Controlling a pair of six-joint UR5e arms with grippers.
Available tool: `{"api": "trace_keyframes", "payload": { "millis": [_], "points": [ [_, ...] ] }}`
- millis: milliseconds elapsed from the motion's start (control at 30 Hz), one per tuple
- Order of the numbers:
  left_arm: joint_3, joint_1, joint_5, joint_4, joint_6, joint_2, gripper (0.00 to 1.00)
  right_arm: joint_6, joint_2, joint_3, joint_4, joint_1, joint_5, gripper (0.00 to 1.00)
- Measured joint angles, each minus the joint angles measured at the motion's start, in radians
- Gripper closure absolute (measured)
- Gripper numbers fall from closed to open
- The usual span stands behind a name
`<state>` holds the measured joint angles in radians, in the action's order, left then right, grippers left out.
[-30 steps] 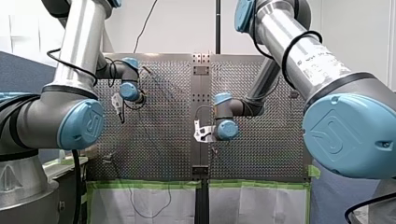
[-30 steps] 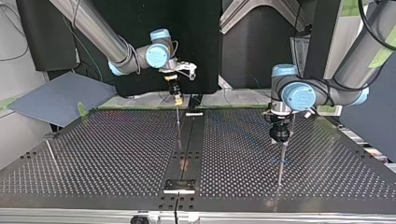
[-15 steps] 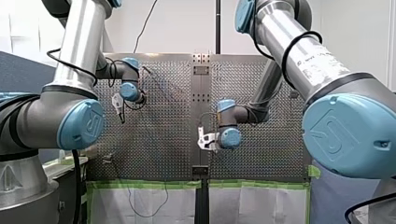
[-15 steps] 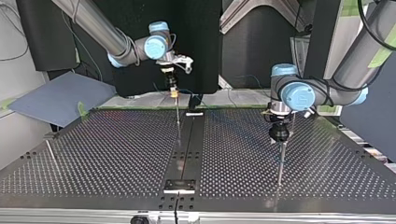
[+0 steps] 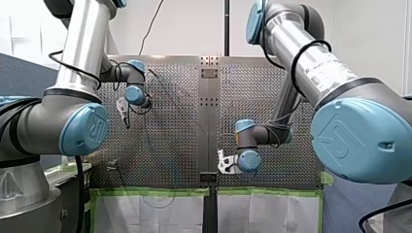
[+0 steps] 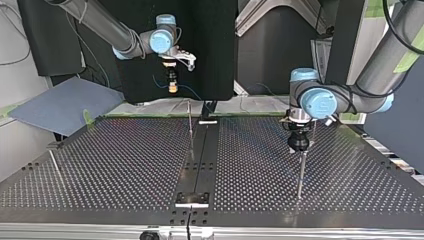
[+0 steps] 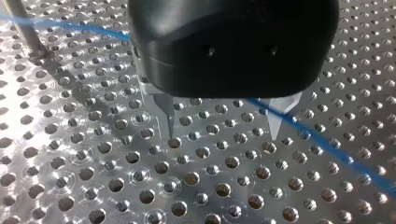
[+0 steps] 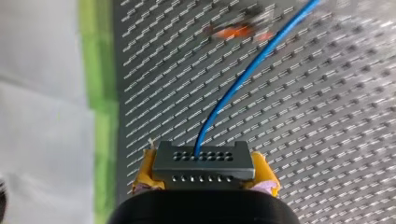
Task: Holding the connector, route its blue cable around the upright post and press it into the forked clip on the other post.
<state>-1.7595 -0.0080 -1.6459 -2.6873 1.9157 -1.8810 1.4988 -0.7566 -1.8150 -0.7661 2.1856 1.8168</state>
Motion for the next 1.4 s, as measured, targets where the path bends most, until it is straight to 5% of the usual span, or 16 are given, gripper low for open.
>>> {"api": "trace_keyframes", "payload": {
  "millis": [267, 433, 600, 967, 1200, 1400],
  "points": [
    [0.000, 0.001, -0.001, 0.000, 0.000, 0.000, 0.00, 0.006, 0.075, -0.046, -0.073, -0.033, 0.067, 1.00],
    [0.000, 0.001, -0.001, 0.002, 0.000, 0.000, 0.00, 0.009, 0.107, -0.048, -0.091, -0.042, 0.075, 1.00],
    [0.000, 0.000, -0.001, 0.002, -0.001, 0.000, 0.00, 0.000, 0.127, -0.048, -0.119, -0.077, 0.043, 1.00],
    [0.000, 0.000, -0.002, 0.000, -0.003, 0.000, 0.00, 0.013, 0.133, -0.026, -0.176, -0.171, -0.056, 1.00],
    [0.000, 0.000, -0.009, -0.004, -0.004, 0.000, 0.00, 0.006, 0.134, -0.024, -0.185, -0.185, -0.123, 1.00],
    [0.000, -0.001, -0.009, -0.008, -0.004, 0.000, 0.00, -0.029, 0.144, -0.024, -0.178, -0.191, -0.170, 1.00]
  ]
}}
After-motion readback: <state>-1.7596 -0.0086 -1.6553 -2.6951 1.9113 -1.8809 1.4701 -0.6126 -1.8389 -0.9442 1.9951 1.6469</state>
